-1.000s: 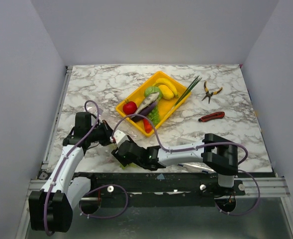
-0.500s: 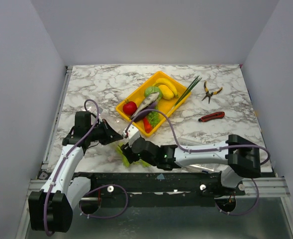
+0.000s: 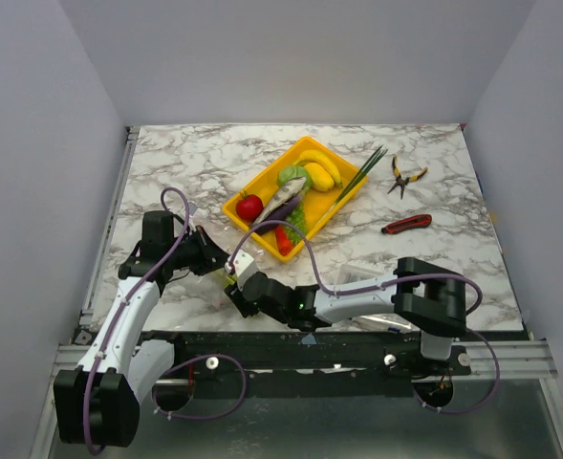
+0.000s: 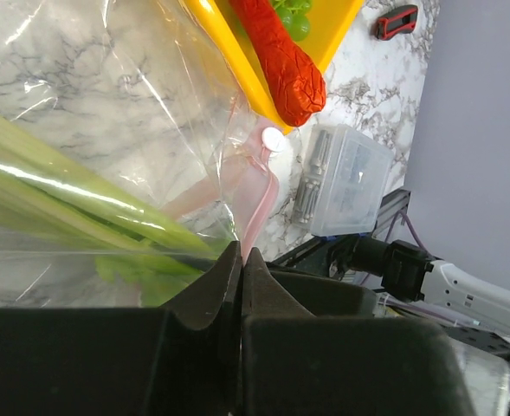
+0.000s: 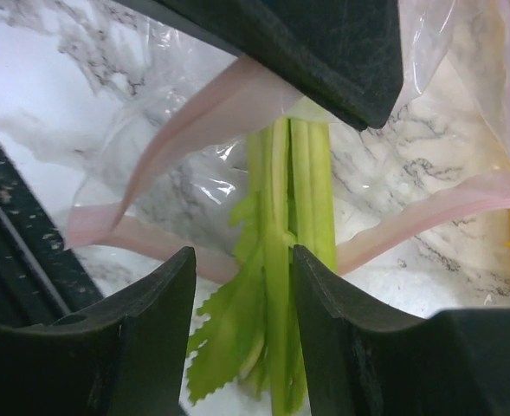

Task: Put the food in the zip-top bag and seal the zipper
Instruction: Place the fake vegetable in the zipper food storage bag.

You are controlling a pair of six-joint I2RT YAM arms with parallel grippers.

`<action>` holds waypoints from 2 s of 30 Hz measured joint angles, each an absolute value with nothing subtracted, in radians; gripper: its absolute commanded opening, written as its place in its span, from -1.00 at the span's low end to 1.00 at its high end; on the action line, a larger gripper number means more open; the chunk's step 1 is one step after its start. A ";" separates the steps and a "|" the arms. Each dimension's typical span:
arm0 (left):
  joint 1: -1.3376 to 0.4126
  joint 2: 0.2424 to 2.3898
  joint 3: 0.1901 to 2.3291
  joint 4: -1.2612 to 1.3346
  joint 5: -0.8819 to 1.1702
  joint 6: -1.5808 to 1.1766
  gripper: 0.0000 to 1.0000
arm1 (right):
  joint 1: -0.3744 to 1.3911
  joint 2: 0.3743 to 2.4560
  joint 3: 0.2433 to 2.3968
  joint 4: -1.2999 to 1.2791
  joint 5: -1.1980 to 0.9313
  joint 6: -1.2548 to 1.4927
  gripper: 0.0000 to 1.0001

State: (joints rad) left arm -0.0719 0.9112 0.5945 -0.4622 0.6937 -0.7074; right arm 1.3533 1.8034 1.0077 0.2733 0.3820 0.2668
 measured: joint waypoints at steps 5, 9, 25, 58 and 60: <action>-0.072 0.903 0.593 -0.464 0.694 -0.704 -1.00 | 1.353 1.870 0.989 0.394 0.416 0.165 0.18; -0.072 0.903 0.591 -0.464 0.697 -0.704 -1.00 | 1.353 1.917 0.990 0.481 0.434 0.086 0.22; -0.072 0.885 0.578 -0.500 0.696 -0.682 -1.00 | 1.353 1.912 0.951 0.540 0.546 0.099 -0.99; -0.047 0.559 0.507 -0.336 0.855 -1.095 -1.00 | 1.364 1.860 0.996 0.761 0.697 0.450 -0.71; -0.037 0.551 0.512 -0.289 0.854 -1.157 -1.00 | 1.364 1.849 1.053 0.664 0.706 0.477 -0.28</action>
